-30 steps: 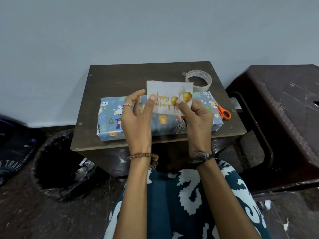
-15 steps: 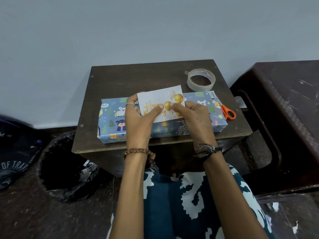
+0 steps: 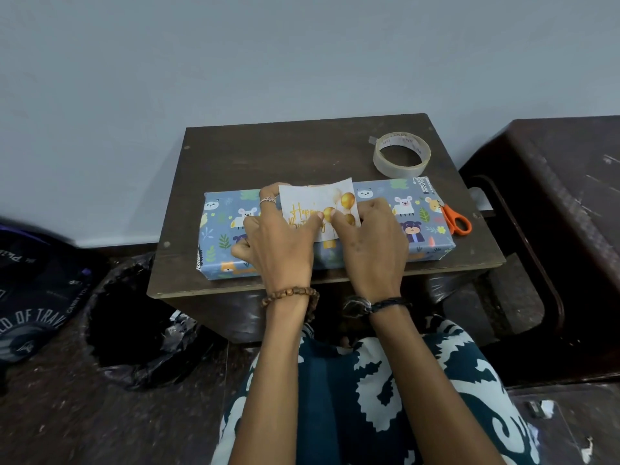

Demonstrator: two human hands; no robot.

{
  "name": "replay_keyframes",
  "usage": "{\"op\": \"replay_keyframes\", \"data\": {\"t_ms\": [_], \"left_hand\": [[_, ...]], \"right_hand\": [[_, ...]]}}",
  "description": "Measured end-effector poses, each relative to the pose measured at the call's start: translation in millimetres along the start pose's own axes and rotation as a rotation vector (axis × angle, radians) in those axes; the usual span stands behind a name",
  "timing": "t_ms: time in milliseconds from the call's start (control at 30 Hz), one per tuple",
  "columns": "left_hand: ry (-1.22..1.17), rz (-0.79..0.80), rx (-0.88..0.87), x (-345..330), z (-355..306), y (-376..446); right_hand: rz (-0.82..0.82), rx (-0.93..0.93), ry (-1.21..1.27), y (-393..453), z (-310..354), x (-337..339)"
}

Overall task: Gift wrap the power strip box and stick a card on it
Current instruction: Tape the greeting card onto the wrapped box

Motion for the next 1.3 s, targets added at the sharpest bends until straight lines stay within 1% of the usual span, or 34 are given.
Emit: {"op": "replay_keyframes", "data": {"t_ms": [100, 233, 300, 367, 433, 467, 533, 600, 833, 1000, 1100, 1167, 1200, 1233, 1300], "left_hand": [[0.035, 0.003, -0.008, -1.6, 1.0, -0.9], [0.112, -0.006, -0.026, -4.0, 0.7, -0.9], [0.156, -0.021, -0.047, -3.7, -1.9, -1.5], [0.214, -0.023, -0.083, -4.9, -2.3, -1.4], [0.288, -0.006, -0.125, -8.4, -0.5, -2.0], [0.311, 0.003, -0.132, -10.2, 1.5, -2.7], [0.327, 0.01, -0.133, -12.1, 4.1, -4.2], [0.349, 0.015, -0.149, -12.1, 3.1, -5.2], [0.426, 0.031, -0.206, -11.0, -1.7, -7.4], [0.566, -0.006, -0.318, -11.1, -19.3, -12.0], [0.475, -0.031, -0.433, -16.9, -52.2, -12.0], [0.352, 0.032, -0.482, -34.7, -78.1, -2.6], [0.271, 0.097, -0.467, -47.3, -89.3, 6.4], [0.195, 0.183, -0.417, -64.4, -95.5, 18.7], [0.105, 0.363, -0.241, -101.5, -97.8, 42.7]], "right_hand": [[-0.039, 0.034, -0.029, -1.8, 0.8, 1.1], [-0.007, 0.058, 0.018, -2.3, 1.0, -6.0], [-0.038, 0.067, 0.059, -3.5, 3.2, -5.5], [-0.104, 0.064, 0.07, -4.7, 4.4, 2.2], [-0.171, 0.103, -0.029, -5.2, 6.2, 11.3], [-0.17, 0.117, -0.107, -5.3, 6.8, 12.5], [-0.114, 0.116, -0.216, -4.0, 3.3, 7.9], [-0.082, 0.124, -0.245, -3.6, 0.8, 4.2], [-0.085, 0.176, -0.197, -0.8, 0.6, 4.8], [-0.079, 0.263, -0.007, -0.9, -2.1, 19.7], [-0.161, 0.261, 0.115, 17.5, -11.2, 46.1], [-0.19, 0.17, 0.199, 42.8, -26.7, 59.4], [-0.197, 0.114, 0.224, 58.4, -35.8, 62.9], [-0.199, 0.061, 0.227, 74.3, -44.9, 63.9], [-0.178, -0.04, 0.202, 104.2, -61.6, 60.5]]}}
Point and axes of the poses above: each hand's wrist, its own y-axis towards the middle knuckle, its own x-axis out of the back of the hand, z = x × y, the point moved 9 cm from there along y, towards the middle knuckle, and after that the axes turned 4 degrees about -z, right-handed, at the moved point
